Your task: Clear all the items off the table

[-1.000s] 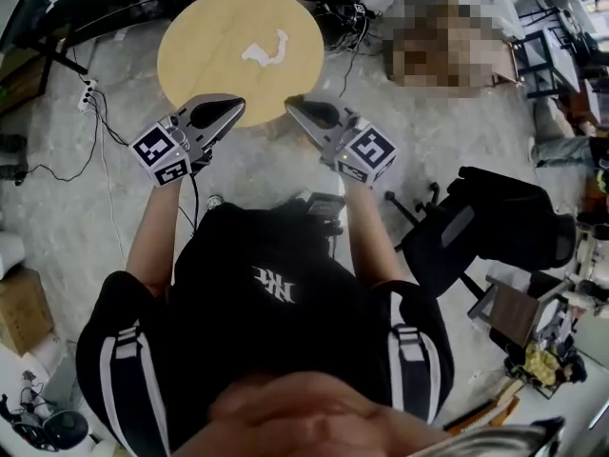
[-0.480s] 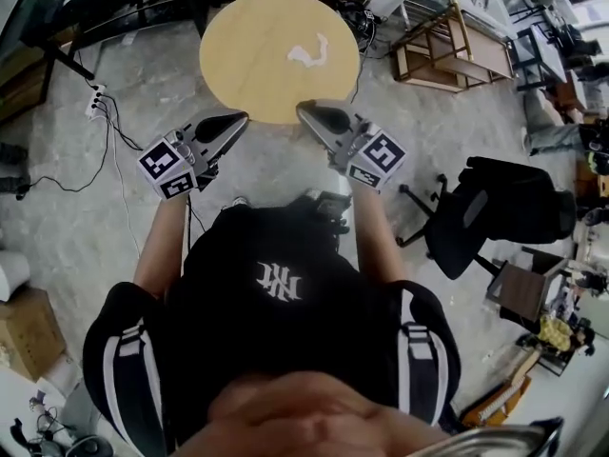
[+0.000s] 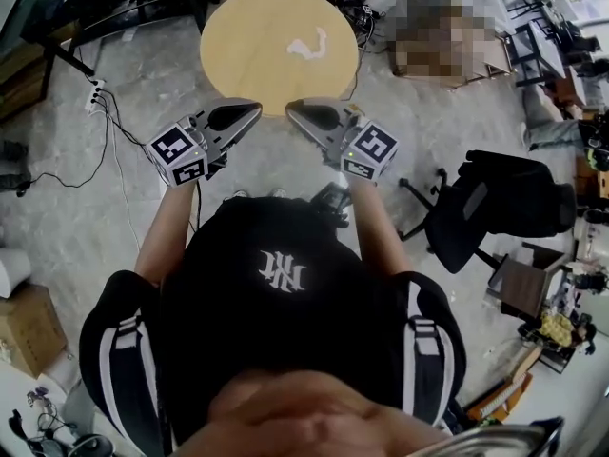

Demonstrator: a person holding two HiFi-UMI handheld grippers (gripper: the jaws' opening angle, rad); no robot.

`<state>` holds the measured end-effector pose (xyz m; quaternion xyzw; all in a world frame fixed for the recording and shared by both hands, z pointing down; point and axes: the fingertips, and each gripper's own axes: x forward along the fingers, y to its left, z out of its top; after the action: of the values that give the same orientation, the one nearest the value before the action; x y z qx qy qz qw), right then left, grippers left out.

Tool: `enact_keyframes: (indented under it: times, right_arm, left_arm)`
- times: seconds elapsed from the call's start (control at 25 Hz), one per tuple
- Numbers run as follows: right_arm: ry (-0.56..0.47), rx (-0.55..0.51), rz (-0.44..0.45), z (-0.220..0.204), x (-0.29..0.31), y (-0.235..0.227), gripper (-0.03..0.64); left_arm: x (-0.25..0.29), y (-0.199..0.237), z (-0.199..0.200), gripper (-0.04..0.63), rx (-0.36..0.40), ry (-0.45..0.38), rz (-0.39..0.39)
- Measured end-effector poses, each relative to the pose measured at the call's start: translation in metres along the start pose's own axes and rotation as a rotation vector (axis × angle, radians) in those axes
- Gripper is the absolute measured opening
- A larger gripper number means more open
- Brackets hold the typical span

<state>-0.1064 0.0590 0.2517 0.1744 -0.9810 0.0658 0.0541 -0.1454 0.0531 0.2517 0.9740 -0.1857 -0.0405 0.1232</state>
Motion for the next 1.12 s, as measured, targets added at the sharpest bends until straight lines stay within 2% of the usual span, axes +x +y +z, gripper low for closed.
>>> enact_keyframes:
  times: [0.16,0.68,0.84,1.0,1.12]
  right_arm:
    - [-0.008,-0.012,0.038,0.001,-0.005,0.007,0.005]
    - [-0.021,0.021,0.018,-0.007,-0.018,0.004,0.005]
    - [-0.023,0.033,0.013,-0.01,-0.017,0.005,0.005]
    - [-0.026,0.042,-0.005,-0.013,-0.016,0.005,0.005]
    - [-0.028,0.048,-0.019,-0.013,-0.015,0.004,0.005]
  left_arm:
    - [0.012,-0.013,0.0,0.012,0.033,0.019,-0.009]
    - [0.02,-0.029,-0.009,0.012,0.042,0.042,-0.017]
    - [0.02,-0.03,-0.011,0.012,0.071,0.034,-0.033]
    - [0.017,-0.027,-0.009,0.012,0.018,0.01,-0.039]
    - [0.013,-0.025,-0.009,0.012,0.01,0.011,-0.048]
